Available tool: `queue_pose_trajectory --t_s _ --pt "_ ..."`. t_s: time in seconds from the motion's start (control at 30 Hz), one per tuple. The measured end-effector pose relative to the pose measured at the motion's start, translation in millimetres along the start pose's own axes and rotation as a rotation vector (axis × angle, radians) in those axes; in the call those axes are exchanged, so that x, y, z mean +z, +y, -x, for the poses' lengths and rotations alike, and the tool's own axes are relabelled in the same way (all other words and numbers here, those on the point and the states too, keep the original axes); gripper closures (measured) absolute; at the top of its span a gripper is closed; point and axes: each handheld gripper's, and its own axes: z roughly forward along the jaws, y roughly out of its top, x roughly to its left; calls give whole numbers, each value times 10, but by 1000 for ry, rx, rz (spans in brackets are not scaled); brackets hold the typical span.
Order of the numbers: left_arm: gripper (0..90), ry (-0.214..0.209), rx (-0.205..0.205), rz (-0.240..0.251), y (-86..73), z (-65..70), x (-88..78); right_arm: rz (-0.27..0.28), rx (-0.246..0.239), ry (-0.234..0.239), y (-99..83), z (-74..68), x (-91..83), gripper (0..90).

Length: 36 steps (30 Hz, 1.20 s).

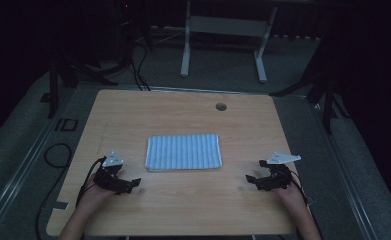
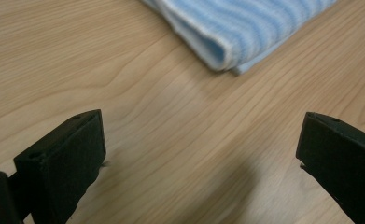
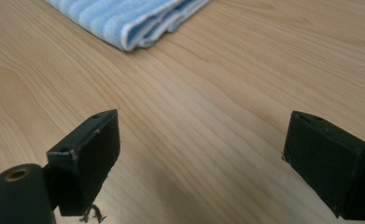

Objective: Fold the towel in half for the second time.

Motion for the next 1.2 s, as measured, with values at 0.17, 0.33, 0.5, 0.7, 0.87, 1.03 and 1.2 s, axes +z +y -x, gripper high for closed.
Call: queue_pose_trajectory --t_s 0.17,0.33,0.5,0.7,0.87,1.03,1.2 --pt "14 26 -29 10 -105 -61 -85 34 13 -144 -137 12 -103 104" --pt "14 43 -46 21 -205 -101 -164 55 59 -208 -265 68 -224 104" --pt "14 93 -63 26 -269 -126 -224 68 77 -256 -321 91 -338 104" --pt "14 116 -101 58 -317 -182 -309 81 109 -315 -379 116 -402 104" --pt "14 144 -139 98 -358 -235 -376 120 139 -413 -429 170 -449 104" --pt "14 165 -157 124 -369 -261 -409 172 186 -437 -450 212 -483 104" --pt "14 185 -182 134 -381 -275 -407 192 269 -479 -483 285 -486 104"
